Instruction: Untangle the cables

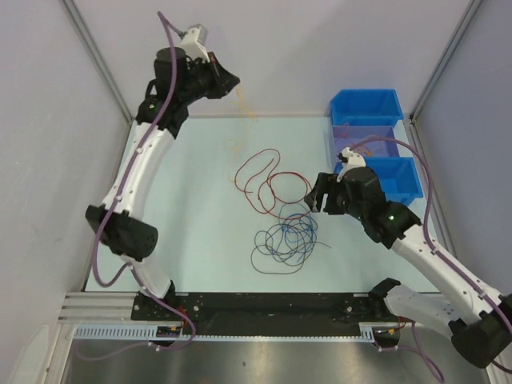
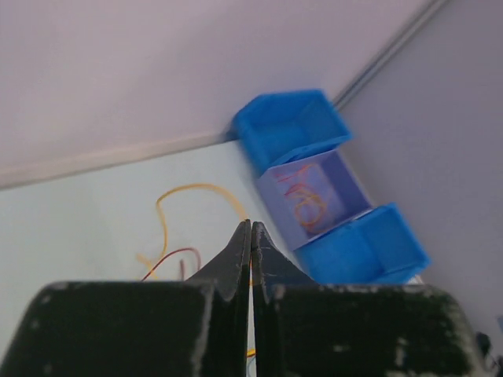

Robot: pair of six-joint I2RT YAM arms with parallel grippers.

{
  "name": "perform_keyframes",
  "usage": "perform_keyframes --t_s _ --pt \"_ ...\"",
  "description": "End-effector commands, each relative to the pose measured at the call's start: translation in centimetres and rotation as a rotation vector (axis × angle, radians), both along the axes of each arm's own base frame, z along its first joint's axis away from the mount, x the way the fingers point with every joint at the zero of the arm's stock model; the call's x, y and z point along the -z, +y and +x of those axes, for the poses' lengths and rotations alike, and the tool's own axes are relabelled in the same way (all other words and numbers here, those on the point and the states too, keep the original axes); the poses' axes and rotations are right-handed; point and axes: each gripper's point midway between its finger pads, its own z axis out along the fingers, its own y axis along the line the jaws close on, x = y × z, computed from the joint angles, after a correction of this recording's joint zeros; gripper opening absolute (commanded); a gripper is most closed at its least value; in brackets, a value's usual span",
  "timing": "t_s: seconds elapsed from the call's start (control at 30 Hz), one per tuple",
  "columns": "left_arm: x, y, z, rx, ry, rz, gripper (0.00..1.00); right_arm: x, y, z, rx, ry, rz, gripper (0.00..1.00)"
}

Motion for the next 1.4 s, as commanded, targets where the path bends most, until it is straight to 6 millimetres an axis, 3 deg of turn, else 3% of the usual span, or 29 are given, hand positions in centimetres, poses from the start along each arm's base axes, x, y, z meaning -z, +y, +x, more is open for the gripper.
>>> perform_keyframes --t_s 0.0,0.2,0.27,0.33,0.43,0.47,0.53,0.57,0.63,0.67,0.73,0.77,0.87,1.0,1.13,1.2,1.37 --pt "-10.1 -0.8 -7.2 0.184 -0.220 -0.087 0.00 -7.2 0.8 -0.2 -0.051 -0.217 0.158 0.77" --pt "-18.6 -0.2 -16.1 0.329 -0.451 -0.170 0.00 -13.0 0.7 -1.7 -0.104 -0.400 0.279 0.80" --pt "-20.1 0.2 -17.9 0.338 -0.502 -0.184 0.00 -14.2 0.6 -2.0 -0.106 -0.433 0.309 0.80" --pt "-20.9 1.2 -19.0 0.300 -0.539 -0.161 0.01 -14.5 0.7 -2.0 -0.103 -0.437 0.321 0.80" --pt "-18.5 3.3 -17.2 0.126 -0.458 -0.119 0.26 -13.8 0.9 -1.8 -0.096 -0.402 0.324 0.80" --pt "-15.8 3.7 -15.8 0.077 -0.380 -0.094 0.46 -13.2 1.0 -1.7 -0.091 -0.380 0.319 0.79" --pt "-11.7 5.5 -13.9 -0.056 -0.257 -0.047 0.58 -12.5 1.0 -1.7 -0.081 -0.348 0.313 0.79" --pt "-7.7 5.6 -12.8 -0.083 -0.165 -0.012 0.69 -11.8 1.0 -1.7 -0.073 -0.323 0.299 0.79" --pt "-3.4 5.8 -12.0 -0.112 -0.066 0.016 0.75 -11.3 0.8 -1.7 -0.057 -0.305 0.286 0.79" --pt "0.7 5.7 -11.6 -0.110 0.020 0.039 0.77 -10.6 0.7 -1.8 -0.057 -0.285 0.272 0.79" --pt "3.9 5.0 -11.5 -0.084 0.076 0.029 0.78 -10.2 0.2 -1.6 -0.028 -0.279 0.248 0.79" --pt "7.3 4.8 -11.7 -0.074 0.141 0.045 0.78 -9.8 0.0 -1.7 -0.022 -0.267 0.236 0.79" --pt "12.3 4.7 -11.9 -0.083 0.235 0.086 0.78 -8.8 -0.6 -1.5 0.010 -0.244 0.200 0.79" --pt "18.1 3.4 -12.5 -0.060 0.350 0.162 0.81 -7.4 -1.0 -1.2 0.034 -0.214 0.164 0.79" --pt "21.8 0.3 -13.8 0.009 0.377 0.259 0.77 -6.7 -0.7 -0.9 0.033 -0.198 0.154 0.80" --pt "23.3 1.0 -13.7 -0.059 0.369 0.361 0.77 -6.5 -0.6 -0.8 0.031 -0.194 0.152 0.80" --pt "27.9 0.2 -14.7 -0.060 0.435 0.480 0.77 -5.7 -0.7 -0.7 0.032 -0.177 0.124 0.80"
